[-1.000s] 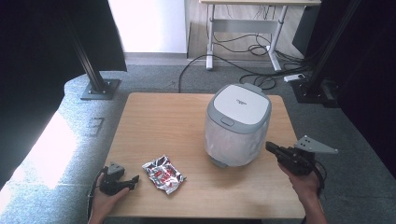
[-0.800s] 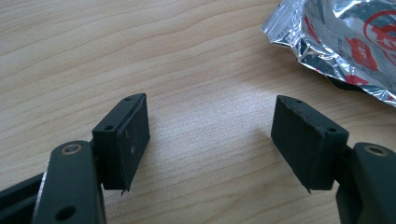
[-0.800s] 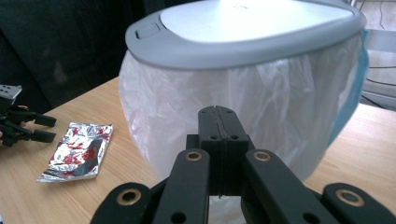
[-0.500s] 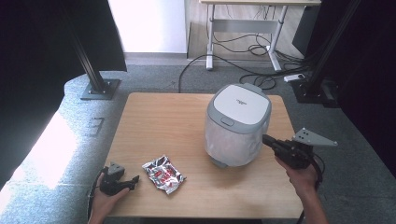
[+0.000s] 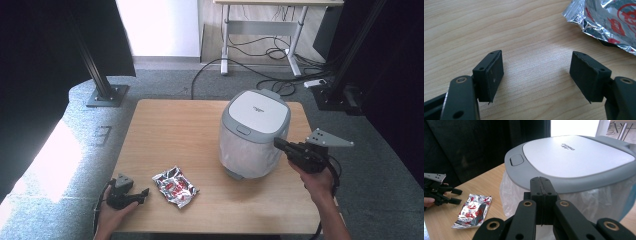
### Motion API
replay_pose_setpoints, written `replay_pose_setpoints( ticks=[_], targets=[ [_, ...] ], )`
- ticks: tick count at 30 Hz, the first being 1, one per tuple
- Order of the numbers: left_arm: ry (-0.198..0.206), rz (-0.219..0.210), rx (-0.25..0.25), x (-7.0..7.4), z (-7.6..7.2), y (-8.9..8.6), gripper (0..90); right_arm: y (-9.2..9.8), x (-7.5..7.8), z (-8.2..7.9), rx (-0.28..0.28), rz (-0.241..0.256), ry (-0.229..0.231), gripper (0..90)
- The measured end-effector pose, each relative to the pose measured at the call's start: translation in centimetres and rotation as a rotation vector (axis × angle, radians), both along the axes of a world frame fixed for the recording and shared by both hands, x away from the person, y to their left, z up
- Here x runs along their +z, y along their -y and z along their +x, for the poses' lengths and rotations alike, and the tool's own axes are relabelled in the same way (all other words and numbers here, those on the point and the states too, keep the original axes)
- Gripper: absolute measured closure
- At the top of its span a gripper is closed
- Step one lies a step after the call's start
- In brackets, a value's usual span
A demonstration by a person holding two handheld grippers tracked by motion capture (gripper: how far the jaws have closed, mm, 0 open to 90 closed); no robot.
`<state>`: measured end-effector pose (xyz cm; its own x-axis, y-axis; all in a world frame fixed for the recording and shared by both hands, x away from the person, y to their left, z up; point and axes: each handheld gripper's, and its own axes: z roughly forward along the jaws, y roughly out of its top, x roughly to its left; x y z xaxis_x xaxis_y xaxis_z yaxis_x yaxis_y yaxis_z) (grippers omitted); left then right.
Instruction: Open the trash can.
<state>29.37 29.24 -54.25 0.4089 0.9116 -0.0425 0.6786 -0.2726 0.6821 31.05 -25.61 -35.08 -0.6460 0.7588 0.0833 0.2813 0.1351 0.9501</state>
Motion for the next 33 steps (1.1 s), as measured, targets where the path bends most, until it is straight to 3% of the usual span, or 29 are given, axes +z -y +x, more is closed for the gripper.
replay_pose_setpoints(
  ticks=[33],
  targets=[
    [0.0,0.007,-0.01,0.0,0.0,0.0,26.6,-4.0,1.4,3.1,0.071,-0.024,-0.026,89.3]
  ],
)
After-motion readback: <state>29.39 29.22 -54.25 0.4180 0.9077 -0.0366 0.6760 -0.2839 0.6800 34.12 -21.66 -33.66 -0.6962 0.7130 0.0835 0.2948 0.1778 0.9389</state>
